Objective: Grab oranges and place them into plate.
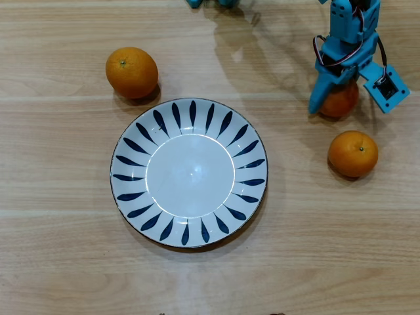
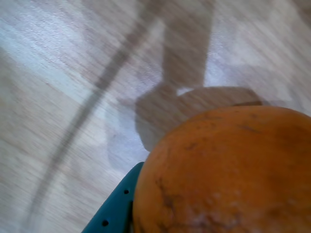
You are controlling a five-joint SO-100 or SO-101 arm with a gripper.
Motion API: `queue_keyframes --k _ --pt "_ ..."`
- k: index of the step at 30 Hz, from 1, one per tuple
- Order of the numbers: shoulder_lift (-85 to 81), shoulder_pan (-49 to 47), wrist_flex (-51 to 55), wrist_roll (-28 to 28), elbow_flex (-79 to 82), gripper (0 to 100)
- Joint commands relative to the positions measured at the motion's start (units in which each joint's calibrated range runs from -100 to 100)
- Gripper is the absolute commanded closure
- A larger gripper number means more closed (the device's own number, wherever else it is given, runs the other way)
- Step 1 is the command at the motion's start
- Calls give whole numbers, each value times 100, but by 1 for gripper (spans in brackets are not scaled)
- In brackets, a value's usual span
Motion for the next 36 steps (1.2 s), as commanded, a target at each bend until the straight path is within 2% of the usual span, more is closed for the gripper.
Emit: queue_keyframes --k 1,16,22,28,36 --pt "-32 90 -92 -28 -110 68" --pt "-598 74 -58 45 -55 68" --pt "-1672 493 28 594 8 68" --pt "-3066 1268 174 1138 823 68" --pt "-4867 3243 157 2115 2118 68"
